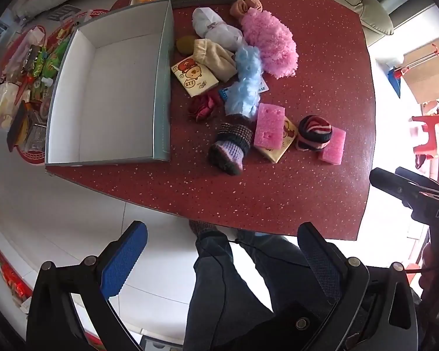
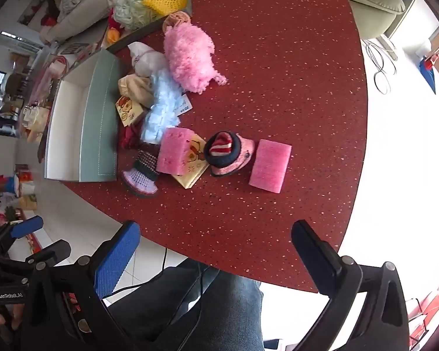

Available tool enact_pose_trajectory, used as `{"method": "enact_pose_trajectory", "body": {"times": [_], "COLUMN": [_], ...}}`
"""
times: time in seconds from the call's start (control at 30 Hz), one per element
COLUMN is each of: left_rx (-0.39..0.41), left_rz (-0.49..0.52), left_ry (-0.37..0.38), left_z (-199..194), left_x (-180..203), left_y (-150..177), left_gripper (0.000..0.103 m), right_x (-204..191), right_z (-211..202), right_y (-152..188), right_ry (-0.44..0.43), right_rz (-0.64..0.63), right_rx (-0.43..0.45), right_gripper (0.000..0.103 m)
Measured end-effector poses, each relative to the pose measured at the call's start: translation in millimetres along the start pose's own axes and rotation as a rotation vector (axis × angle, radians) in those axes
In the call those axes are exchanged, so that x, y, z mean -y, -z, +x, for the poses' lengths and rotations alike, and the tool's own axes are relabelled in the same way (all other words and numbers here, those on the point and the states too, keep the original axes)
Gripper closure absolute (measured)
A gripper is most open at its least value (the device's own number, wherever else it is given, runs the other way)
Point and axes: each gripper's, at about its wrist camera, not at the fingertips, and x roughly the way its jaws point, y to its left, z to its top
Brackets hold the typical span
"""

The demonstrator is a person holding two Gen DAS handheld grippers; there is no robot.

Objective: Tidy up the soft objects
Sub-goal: 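Move both tools toward the knit sock and pink foam sponge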

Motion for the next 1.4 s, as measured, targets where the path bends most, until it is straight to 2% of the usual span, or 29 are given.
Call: {"method": "enact_pose_trajectory", "body": {"times": [0.13,0.37,0.63,0.77,1.03,1.4], "left_rx": [0.027,0.028,0.061,0.051,0.040,0.031], "left_rz": [-0.048,-0.099,-0.114,-0.121,-0.112,-0.112], "left_ry": [-0.009,-0.004,0.008,0.039,-0.017,-0.025], "left_z": [-8.2,-8.8,-16.1,-15.8,-11.3,-7.8], "left_x": [6.6,16.8,24.1,26.4,34.1,35.8], "left_y": [-2.9,-8.2,-16.2,-19.5,-24.9,-32.6], "left_gripper": [0.000,0.000,0.000,0.000,0.000,0.000], "right_x": [14.9,17.0,32.1,37.0,51.7,54.4], "right_z": [-3.3,-8.8,-14.5,-17.2,-13.7,-12.7], "right_y": [-8.6,-20.5,-25.6,-25.1,-27.1,-32.4], "right_ry": [-0.015,-0.026,-0.047,-0.043,-0.043,-0.024], "right_rz": [0.003,-0.109,-0.112,-0.114,-0.085,-0.091], "right_rx": [-0.018,-0.022,0.010,0.012,-0.020,-0.028], "right_gripper": [0.000,0.000,0.000,0.000,0.000,0.000]}}
